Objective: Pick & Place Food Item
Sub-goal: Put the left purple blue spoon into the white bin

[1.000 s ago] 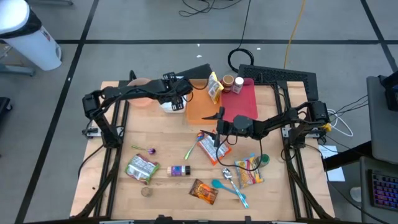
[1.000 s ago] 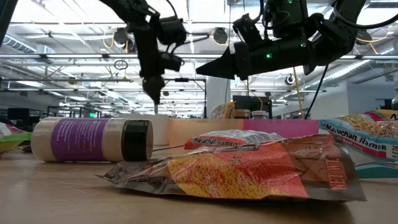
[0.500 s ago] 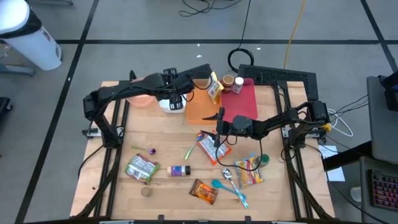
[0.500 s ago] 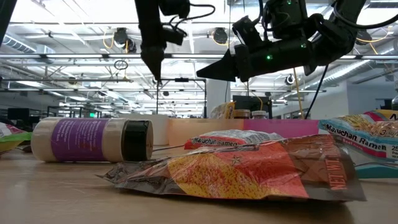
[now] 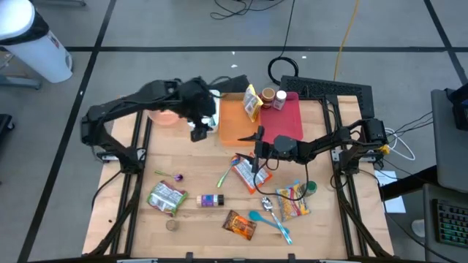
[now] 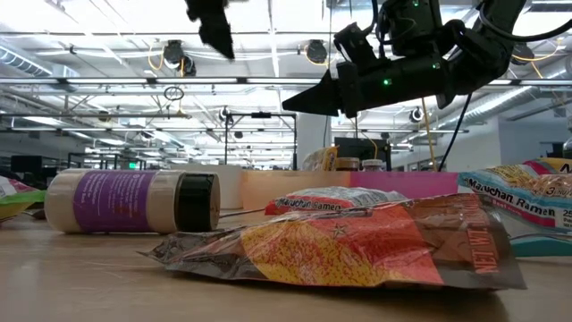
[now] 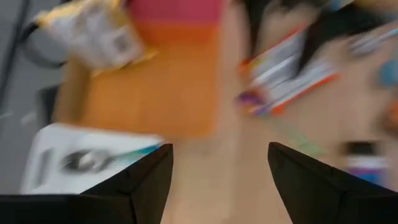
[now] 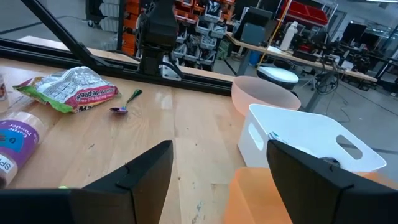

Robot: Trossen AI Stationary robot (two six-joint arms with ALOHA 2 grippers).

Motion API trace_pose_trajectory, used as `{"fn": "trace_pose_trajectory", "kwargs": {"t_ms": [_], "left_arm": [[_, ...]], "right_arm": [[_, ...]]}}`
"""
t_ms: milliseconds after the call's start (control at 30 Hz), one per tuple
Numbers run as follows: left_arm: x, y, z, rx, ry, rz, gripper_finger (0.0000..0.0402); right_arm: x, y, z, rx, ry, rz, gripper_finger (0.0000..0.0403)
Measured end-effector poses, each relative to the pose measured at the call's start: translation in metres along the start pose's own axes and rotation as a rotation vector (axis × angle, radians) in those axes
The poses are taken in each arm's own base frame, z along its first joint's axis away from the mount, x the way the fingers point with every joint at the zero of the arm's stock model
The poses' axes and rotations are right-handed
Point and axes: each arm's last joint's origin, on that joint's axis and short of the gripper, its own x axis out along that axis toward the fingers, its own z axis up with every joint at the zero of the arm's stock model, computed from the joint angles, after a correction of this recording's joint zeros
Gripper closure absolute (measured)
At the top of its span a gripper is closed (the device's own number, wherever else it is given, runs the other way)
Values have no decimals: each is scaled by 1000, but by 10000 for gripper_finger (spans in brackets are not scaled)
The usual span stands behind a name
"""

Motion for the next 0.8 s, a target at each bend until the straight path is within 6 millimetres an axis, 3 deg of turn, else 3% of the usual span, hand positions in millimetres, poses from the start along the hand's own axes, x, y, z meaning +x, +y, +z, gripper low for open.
{"fn": "trace_pose_trajectory", "kwargs": {"t_ms": [67, 167, 533, 700, 800], "left_arm": [[-11, -6, -5, -20, -88, -68, 144], [-11, -16, -19, -31, -215, -129, 152], [62, -63, -102, -46, -658, -284, 149], [78, -79, -127, 3, -792, -324, 155], [87, -84, -137, 8, -771, -291, 155]], "right_arm": [[0, 0, 0, -1, 0, 0, 149], [0, 0, 0, 0, -2, 0, 149], [0, -1, 3, 5, -29, -5, 149], [0, -1, 5, 9, -56, -11, 149], [0, -1, 5, 26, -56, -10, 149]]}}
